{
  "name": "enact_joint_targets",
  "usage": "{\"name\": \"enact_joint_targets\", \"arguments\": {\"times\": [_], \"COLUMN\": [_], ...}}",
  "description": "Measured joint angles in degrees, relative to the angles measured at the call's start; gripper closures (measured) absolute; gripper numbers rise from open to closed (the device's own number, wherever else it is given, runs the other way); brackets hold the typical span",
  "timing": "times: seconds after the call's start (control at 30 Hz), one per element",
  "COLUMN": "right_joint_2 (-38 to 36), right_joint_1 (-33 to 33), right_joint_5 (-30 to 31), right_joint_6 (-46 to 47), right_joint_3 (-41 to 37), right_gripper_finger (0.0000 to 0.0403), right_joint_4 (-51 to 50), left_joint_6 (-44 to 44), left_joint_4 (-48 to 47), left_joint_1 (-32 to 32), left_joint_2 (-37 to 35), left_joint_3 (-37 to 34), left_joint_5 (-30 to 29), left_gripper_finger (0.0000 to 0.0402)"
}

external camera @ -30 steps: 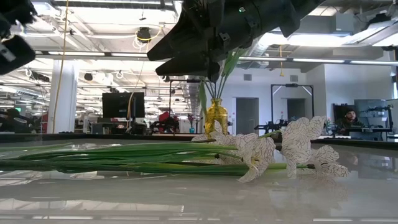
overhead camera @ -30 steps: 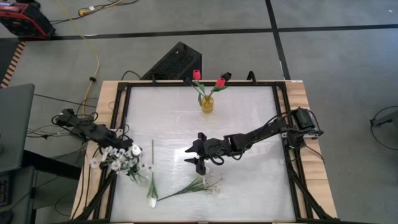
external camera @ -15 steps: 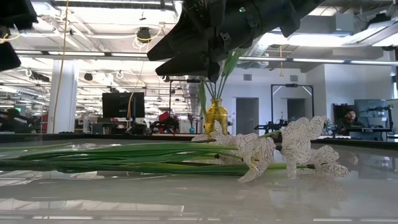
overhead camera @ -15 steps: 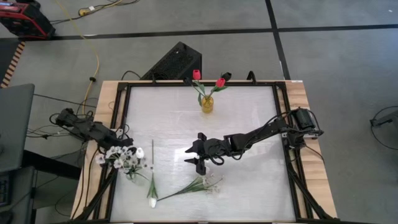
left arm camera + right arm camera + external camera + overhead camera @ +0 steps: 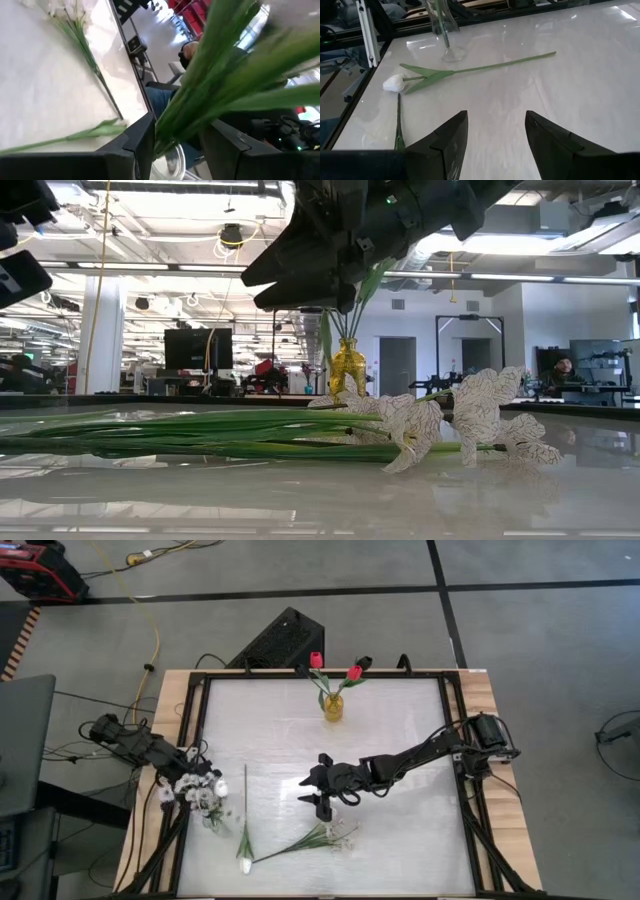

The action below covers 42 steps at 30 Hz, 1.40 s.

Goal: Sort flowers into vase by color
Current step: Put the top white flowers into the transparent vase, then put the white flowers into the transparent vase

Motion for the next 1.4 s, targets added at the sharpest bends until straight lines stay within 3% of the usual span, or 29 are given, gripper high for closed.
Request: {"name": "enact_joint_targets", "arguments": {"times": [0.3, 0.53, 0.9, 1.4], "right_joint_2": [0.0, 0.0, 0.0, 0.0], "right_joint_1": [-0.5, -1.1, -2.2, -1.5], "right_joint_5": [0.0, 0.0, 0.0, -0.2], "right_joint_6": [0.1, 0.6, 0.5, 0.0], "right_joint_3": [0.0, 0.0, 0.0, 0.0], "right_gripper_finger": [0.0179, 0.0179, 0.0179, 0.0179], "right_joint_4": [0.4, 1.9, 3.8, 3.7], "left_joint_6": [4.7, 4.9, 1.7, 10.0], "left_joint_4": [0.2, -0.1, -2.0, -2.6], "left_joint_1": [0.0, 0.0, 0.0, 0.0], "left_joint_2": [0.0, 0.0, 0.0, 0.0], "left_joint_3": [0.0, 0.0, 0.0, 0.0], "left_joint_5": [-0.2, 0.4, 7.5, 2.4], "left_gripper_finger": [0.0262, 0.0231, 0.0205, 0.0205]}}
